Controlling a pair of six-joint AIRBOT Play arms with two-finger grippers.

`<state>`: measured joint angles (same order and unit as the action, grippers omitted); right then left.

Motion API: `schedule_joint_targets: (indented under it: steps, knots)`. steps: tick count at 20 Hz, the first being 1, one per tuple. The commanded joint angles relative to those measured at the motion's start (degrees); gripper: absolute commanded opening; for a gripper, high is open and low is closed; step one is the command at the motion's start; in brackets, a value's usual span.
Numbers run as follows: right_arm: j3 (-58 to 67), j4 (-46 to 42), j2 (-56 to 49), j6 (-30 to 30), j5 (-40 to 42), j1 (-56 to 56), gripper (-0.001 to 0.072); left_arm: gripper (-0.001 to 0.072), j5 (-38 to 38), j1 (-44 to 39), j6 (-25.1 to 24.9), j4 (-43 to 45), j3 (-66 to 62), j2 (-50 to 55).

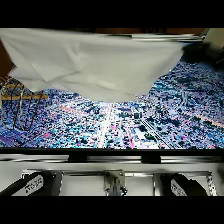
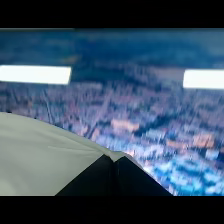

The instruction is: Fold the shirts.

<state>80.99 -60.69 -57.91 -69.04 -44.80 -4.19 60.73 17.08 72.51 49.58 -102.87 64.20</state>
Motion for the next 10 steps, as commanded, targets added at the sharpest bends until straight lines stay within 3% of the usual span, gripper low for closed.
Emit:
schedule_joint_targets:
  steps: [1,3,5,8,10]
  knots:
    - [12.09,-1.68,9.11,0.31,3.48,-0.02,0.0034,0.0026,-3.56,-0.02,4.28,-2.21,-11.28,-10.32]
    - [16.48,-1.77,13.33,0.31,3.48,-0.04,0.0034,0.0026,-6.47,0.11,4.28,-2.16,-13.05,-16.74]
    - [18.93,-3.43,17.40,-1.03,3.32,-0.04,0.0034,0.0026,-8.83,0.15,4.33,3.74,-13.05,-22.62]
    - [19.71,-8.20,22.43,-5.75,2.73,-0.04,0.0034,0.0026,-4.94,0.15,9.73,15.30,-13.03,-27.56]
    - [19.71,-11.56,24.06,-8.15,-0.04,-0.04,0.0035,0.0026,0.55,0.15,9.84,17.79,-13.03,-28.26]
